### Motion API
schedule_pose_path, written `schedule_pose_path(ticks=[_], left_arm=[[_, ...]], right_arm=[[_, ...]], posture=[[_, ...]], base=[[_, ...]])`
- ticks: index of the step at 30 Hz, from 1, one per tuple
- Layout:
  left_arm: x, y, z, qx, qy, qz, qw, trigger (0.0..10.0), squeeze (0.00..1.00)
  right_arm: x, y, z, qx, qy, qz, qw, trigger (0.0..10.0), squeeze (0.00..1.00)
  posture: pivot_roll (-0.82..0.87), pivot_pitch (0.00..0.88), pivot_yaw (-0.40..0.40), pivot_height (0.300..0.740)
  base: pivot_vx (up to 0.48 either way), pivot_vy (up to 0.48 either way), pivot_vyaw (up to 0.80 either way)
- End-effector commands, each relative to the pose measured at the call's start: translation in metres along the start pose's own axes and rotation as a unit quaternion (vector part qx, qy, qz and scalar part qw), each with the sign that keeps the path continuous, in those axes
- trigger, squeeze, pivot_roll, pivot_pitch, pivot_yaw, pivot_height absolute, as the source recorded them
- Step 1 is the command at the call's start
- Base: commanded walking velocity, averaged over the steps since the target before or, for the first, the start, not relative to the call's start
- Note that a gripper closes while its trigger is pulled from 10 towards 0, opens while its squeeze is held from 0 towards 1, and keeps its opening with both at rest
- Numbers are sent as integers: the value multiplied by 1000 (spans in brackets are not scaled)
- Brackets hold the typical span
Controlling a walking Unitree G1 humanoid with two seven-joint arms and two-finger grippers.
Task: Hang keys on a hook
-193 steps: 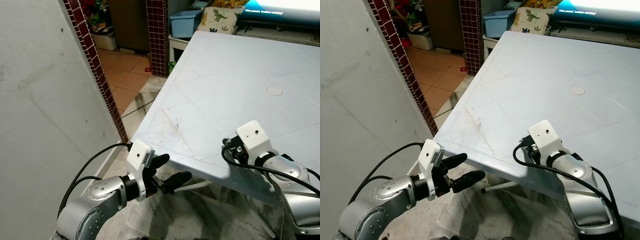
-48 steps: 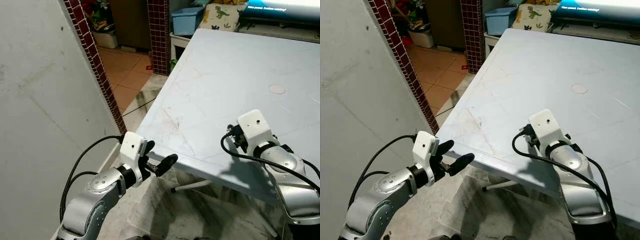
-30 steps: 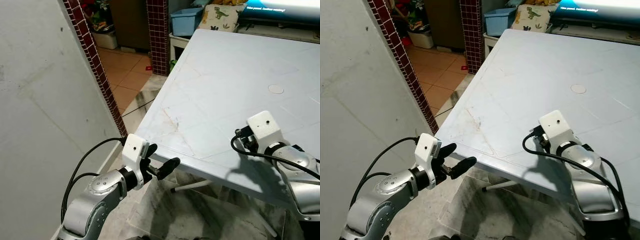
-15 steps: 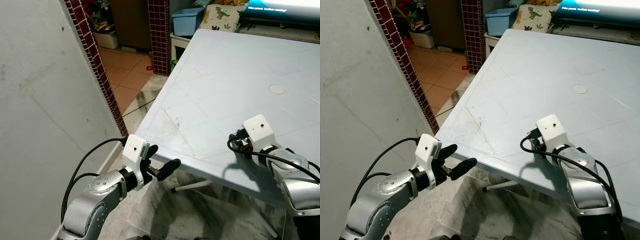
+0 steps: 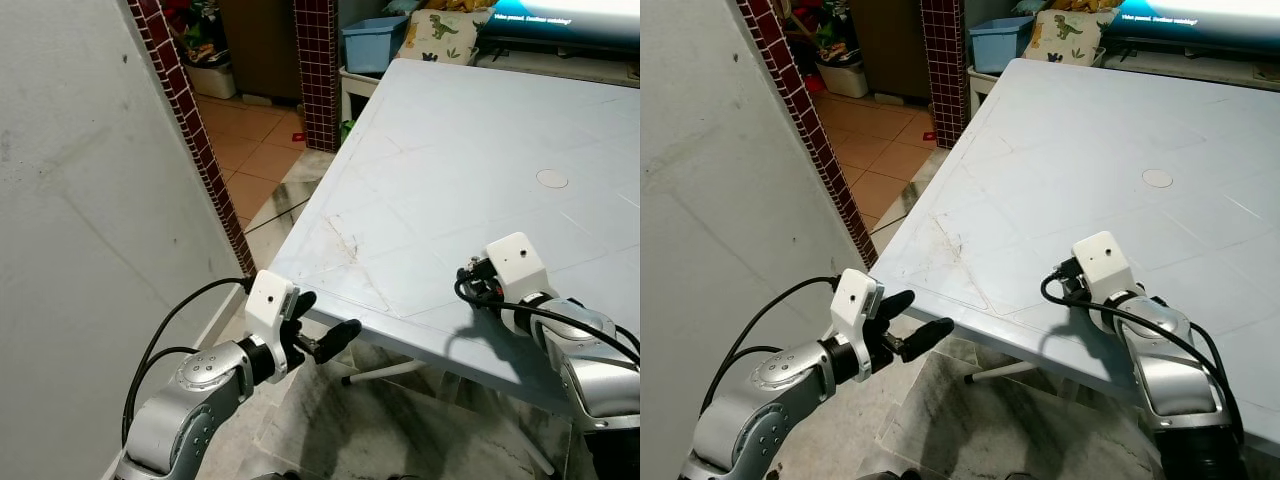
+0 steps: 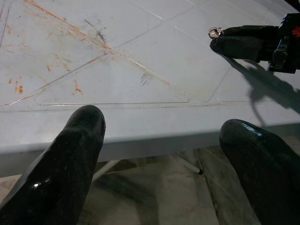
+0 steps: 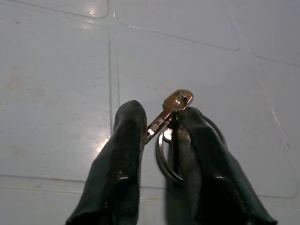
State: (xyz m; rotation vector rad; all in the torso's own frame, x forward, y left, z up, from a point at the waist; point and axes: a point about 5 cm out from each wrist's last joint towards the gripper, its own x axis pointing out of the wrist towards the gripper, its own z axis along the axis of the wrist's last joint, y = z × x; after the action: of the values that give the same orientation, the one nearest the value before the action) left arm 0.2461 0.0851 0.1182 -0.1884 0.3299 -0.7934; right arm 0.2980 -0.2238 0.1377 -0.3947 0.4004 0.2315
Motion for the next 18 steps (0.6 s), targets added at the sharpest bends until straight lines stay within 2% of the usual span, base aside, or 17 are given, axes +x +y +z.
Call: schedule_pose_path(ticks=[1, 6, 9, 11, 12, 14, 18], left_arm=[[-3, 0, 2, 6, -2, 0, 1000, 10000, 0], [-2, 0, 3, 6, -2, 0, 1000, 10000, 0], [-2, 0, 3, 6, -2, 0, 1000, 10000, 0], [-2, 0, 3, 6, -2, 1, 1000, 10000, 0], [-2, 0, 3, 6, -2, 1, 1000, 10000, 0], [-2, 0, 3, 6, -2, 1, 1000, 10000, 0], [-1, -1, 3, 6, -3, 0, 1000, 10000, 0]], right_arm=[[0, 0, -7, 8, 15, 1, 1000, 0, 0], [0, -3, -6, 2, 9, -9, 1000, 0, 0], [-2, -8, 5, -18, -20, -34, 999, 0, 0], [-5, -13, 26, -47, -72, -60, 995, 0, 0], [-5, -13, 26, -47, -72, -60, 995, 0, 0], [-7, -17, 42, -69, -106, -81, 989, 0, 0], [-8, -18, 48, -74, -118, -90, 986, 0, 0]], posture=[[-70, 129, 98, 740], [-72, 129, 97, 740], [-72, 129, 97, 740], [-74, 129, 97, 740], [-74, 129, 97, 740], [-76, 127, 97, 740], [-77, 124, 97, 740]], base=[[0, 0, 0], [0, 0, 0], [0, 0, 0], [0, 0, 0], [0, 0, 0], [0, 0, 0], [0, 0, 0]])
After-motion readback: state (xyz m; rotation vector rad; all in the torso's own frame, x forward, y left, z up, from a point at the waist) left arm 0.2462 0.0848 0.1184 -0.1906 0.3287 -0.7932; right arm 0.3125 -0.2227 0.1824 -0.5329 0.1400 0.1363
